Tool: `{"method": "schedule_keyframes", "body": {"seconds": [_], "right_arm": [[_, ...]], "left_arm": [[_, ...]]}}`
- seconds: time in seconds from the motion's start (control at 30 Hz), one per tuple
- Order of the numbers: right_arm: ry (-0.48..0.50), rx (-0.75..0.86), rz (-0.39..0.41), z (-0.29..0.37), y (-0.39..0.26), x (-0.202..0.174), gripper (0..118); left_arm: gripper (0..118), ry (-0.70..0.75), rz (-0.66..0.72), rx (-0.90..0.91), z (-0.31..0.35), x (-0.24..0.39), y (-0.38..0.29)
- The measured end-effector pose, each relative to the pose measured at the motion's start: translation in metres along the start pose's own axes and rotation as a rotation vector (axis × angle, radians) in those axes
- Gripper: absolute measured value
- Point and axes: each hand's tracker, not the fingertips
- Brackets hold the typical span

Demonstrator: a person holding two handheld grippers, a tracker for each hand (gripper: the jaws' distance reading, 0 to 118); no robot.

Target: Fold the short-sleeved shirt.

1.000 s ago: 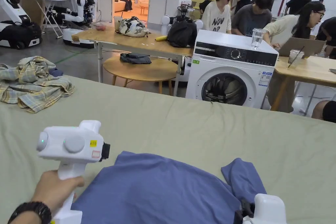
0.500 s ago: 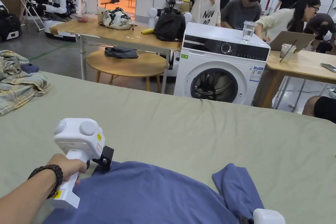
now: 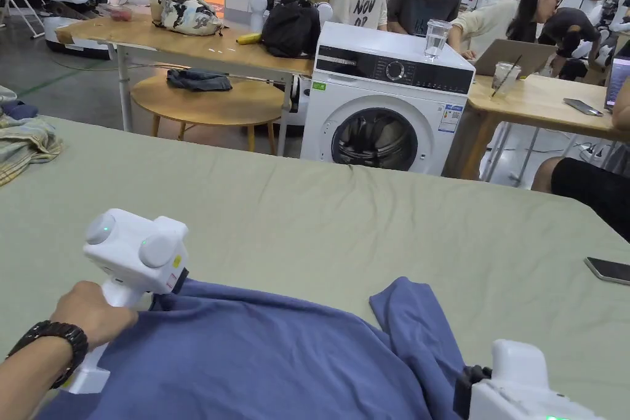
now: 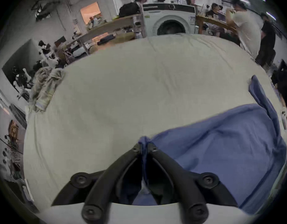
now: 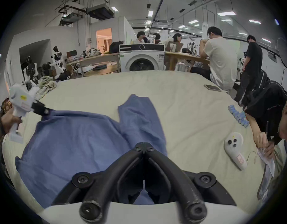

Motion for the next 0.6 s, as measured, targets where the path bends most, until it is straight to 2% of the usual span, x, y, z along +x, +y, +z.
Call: {"method": "schedule_keyframes", "body": {"seconds": [0.07, 0.1, 0.23, 0.27, 0.33, 0.4, 0.5, 0.6], "right_arm": [[-0.013, -0.007, -0.005, -0.007, 0.010, 0.013, 0], [-0.014, -0.033, 0.005, -0.013, 0.016, 0.019, 4], [0.013, -0.112, -0.022, -0.042, 0.037, 0.043, 45], [0.012, -0.129, -0.027, -0.050, 0.041, 0.046, 49], [0.043, -0.189, -0.011, -0.070, 0.045, 0.050, 49], [0.032, -0.225, 0.014, -0.087, 0.045, 0.047, 49], [0.078, -0.321, -0.006, -0.118, 0.039, 0.047, 49], [0.051, -0.444, 0.010, -0.138, 0.024, 0.037, 49]], "left_arm": [[0, -0.004, 0.025, 0.045, 0.026, -0.011, -0.010], [0, 0.013, 0.039, 0.055, 0.036, -0.017, -0.016], [0, 0.028, 0.084, 0.092, 0.075, -0.034, -0.045], [0, 0.031, 0.110, 0.096, 0.080, -0.039, -0.051], [0, 0.030, 0.129, 0.102, 0.091, -0.042, -0.066], [0, 0.026, 0.138, 0.097, 0.096, -0.045, -0.081], [0, 0.029, 0.164, 0.092, 0.098, -0.043, -0.101], [0, 0.022, 0.181, 0.076, 0.093, -0.040, -0.113]]}}
